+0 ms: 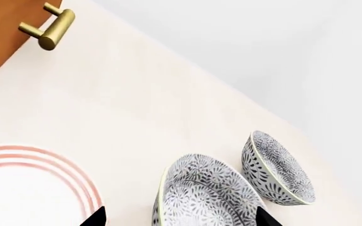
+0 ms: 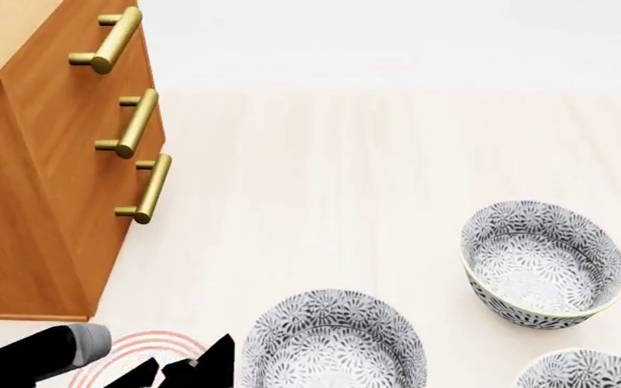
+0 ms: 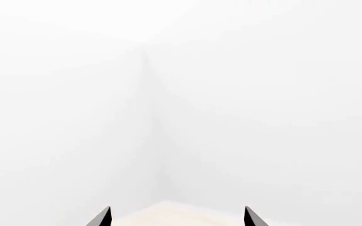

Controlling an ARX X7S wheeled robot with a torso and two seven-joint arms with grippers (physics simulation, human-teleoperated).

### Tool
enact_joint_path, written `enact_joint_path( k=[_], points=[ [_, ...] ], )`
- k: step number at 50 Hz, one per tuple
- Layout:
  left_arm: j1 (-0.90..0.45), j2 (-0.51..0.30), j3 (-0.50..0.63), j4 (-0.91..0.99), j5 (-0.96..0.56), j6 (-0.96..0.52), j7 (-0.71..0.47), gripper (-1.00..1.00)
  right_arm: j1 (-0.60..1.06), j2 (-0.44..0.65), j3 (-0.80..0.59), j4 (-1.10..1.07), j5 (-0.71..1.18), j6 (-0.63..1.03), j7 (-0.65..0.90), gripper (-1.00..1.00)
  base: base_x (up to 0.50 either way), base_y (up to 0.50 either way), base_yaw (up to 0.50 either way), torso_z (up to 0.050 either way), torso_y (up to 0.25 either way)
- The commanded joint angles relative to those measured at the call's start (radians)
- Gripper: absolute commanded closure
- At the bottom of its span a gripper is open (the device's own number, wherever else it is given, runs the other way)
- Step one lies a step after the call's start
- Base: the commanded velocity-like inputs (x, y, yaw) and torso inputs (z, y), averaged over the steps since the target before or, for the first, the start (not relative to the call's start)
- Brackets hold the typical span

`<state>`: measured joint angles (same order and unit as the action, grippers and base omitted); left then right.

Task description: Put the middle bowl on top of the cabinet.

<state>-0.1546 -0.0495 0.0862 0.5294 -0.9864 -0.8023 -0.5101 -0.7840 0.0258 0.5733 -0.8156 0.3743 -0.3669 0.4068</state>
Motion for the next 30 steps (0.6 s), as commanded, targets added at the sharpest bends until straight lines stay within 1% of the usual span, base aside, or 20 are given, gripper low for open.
enact_joint_path(
  k=[1,8,10,12,14,22,24,30],
  points=[
    [-0.024,0.021,0.020,-0.051,-0.120,0.030,-0.027,-1.00,-0.001,-0.025,0.039,0.006,-0.013,-0.006,-0.038,-1.00,0.00,0.00,0.00,0.000,0.000],
    [-0.064,0.015,0.022,-0.117,-0.187,0.030,-0.058,-1.00,-0.001,-0.025,0.045,0.000,-0.009,-0.004,-0.040,-1.00,0.00,0.00,0.00,0.000,0.000],
    [-0.072,0.014,0.028,-0.139,-0.180,0.042,-0.053,-1.00,-0.001,-0.025,0.043,0.000,-0.012,-0.004,-0.041,-1.00,0.00,0.00,0.00,0.000,0.000],
    [-0.092,0.013,0.019,-0.180,-0.236,0.023,-0.067,-1.00,-0.001,-0.025,0.041,-0.002,-0.014,-0.002,-0.041,-1.00,0.00,0.00,0.00,0.000,0.000],
    [-0.108,0.009,0.020,-0.199,-0.220,0.040,-0.063,-1.00,-0.001,-0.025,0.042,-0.002,-0.012,-0.002,-0.041,-1.00,0.00,0.00,0.00,0.000,0.000],
    [-0.154,-0.002,0.013,-0.258,-0.250,0.056,-0.082,-1.00,-0.001,-0.025,0.030,-0.008,-0.026,0.001,-0.035,-1.00,0.00,0.00,0.00,0.000,0.000],
    [-0.172,-0.002,0.010,-0.297,-0.257,0.058,-0.085,-1.00,-0.001,-0.025,0.034,-0.009,-0.023,0.001,-0.036,-1.00,0.00,0.00,0.00,0.000,0.000],
    [-0.188,-0.013,0.025,-0.342,-0.250,0.069,-0.069,-1.00,-0.001,-0.025,0.033,-0.016,-0.026,0.004,-0.033,-1.00,0.00,0.00,0.00,0.000,0.000]
  ],
)
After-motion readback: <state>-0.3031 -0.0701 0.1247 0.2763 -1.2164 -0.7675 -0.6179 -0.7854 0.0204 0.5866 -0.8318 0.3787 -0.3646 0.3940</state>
